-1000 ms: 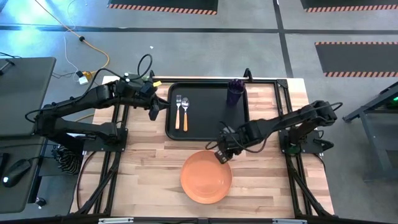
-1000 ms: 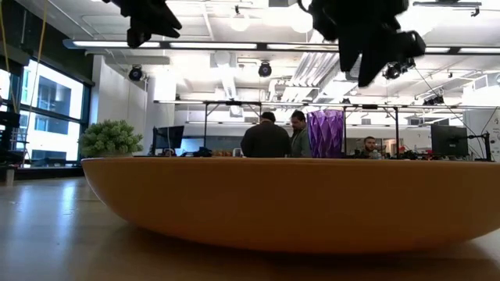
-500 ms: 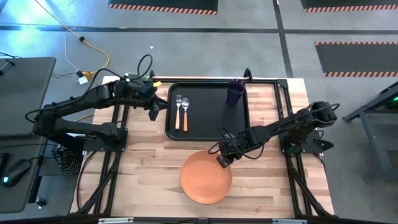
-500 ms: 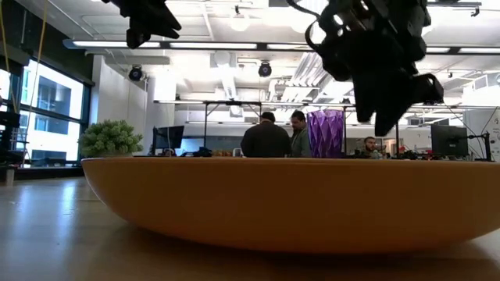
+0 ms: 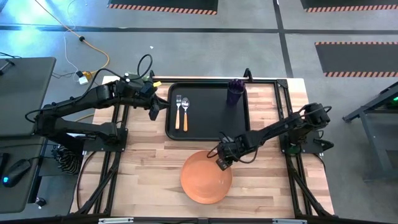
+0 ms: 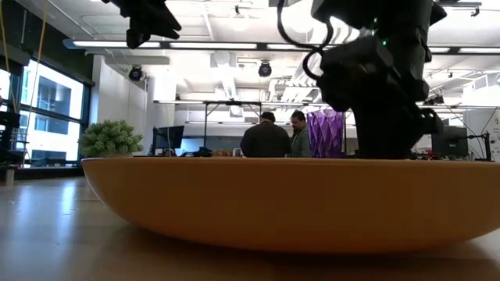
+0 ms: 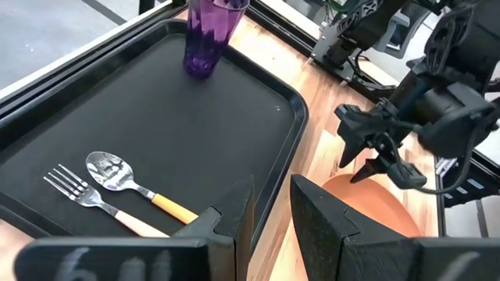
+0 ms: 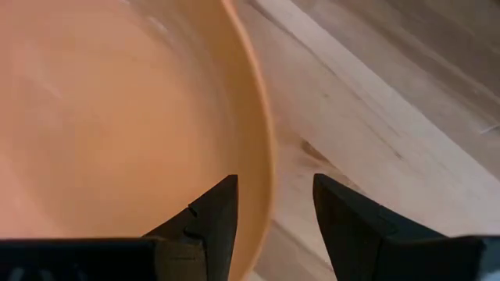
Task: Pick and place plate/cup/fork/spoon on tray
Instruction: Put the orange plate to the right of the orange spoon on the black serving tray
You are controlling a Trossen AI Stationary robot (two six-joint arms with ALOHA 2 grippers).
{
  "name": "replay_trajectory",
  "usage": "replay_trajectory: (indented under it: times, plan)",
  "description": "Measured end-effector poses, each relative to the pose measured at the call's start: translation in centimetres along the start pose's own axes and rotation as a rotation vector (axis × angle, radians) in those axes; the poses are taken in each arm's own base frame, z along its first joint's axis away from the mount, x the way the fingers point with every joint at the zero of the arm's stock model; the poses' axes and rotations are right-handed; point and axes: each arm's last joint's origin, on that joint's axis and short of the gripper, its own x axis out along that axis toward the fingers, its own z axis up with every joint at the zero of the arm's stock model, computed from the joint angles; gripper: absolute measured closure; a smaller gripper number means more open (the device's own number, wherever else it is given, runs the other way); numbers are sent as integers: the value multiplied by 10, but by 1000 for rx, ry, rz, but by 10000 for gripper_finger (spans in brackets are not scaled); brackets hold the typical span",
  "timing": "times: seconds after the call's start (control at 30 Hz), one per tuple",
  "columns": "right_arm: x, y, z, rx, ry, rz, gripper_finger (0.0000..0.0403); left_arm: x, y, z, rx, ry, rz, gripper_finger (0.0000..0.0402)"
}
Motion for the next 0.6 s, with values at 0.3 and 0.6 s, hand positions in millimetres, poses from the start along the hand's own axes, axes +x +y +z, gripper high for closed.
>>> replay_trajectory:
  times: [0.3,0.6]
  plan:
    - [13,-2,0,4,24,-29,277,0,1,0,0,-12,31,326]
    - [16,1,1,17,42,-4,394,0,1,0,1,-13,35,326]
